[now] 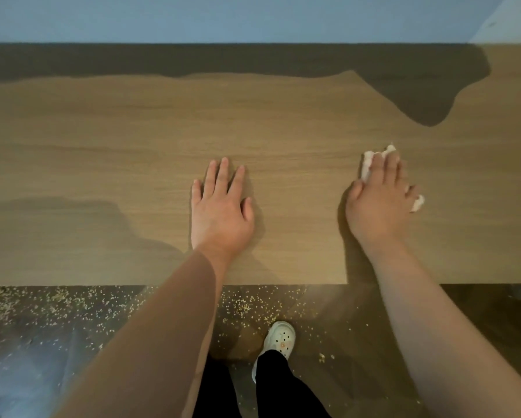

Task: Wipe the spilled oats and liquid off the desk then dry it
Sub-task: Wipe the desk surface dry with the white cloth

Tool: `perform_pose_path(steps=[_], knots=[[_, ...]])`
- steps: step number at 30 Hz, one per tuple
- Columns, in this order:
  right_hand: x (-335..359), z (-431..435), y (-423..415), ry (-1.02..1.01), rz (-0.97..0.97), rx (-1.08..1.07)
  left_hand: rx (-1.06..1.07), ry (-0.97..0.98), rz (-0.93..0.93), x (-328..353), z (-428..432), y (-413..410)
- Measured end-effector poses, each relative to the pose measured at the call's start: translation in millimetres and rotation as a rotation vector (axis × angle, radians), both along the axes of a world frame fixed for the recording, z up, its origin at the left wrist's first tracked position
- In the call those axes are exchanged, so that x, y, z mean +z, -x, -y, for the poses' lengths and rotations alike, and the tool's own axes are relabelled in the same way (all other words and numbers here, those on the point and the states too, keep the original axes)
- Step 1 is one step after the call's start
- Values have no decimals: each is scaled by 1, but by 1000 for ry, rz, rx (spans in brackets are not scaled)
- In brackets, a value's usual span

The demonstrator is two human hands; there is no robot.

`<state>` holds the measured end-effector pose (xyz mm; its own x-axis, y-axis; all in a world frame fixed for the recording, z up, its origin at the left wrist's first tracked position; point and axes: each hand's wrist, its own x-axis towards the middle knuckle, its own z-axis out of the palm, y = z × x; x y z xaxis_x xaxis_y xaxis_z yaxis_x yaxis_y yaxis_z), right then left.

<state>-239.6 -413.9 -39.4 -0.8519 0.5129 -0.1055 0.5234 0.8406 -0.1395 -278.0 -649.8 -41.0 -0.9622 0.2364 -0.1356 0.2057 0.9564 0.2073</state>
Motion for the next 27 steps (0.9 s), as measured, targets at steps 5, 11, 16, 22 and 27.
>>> perform_pose_path(steps=[5, 11, 16, 22, 27], knots=[[-3, 52, -32, 25, -7, 782, 2, -15, -2, 0, 0, 0], [-2, -27, 36, 141, -142, 174, 7, -10, -9, 0, 0, -1], [-2, 24, 45, 175, -123, 276, 9, -6, -11, 0, 0, 0], [-3, 8, 28, 73, -127, 581, 8, -9, -16, 0, 0, 0], [0, -18, 97, 188, -155, 26, 9, -14, -14, -1, 0, -1]])
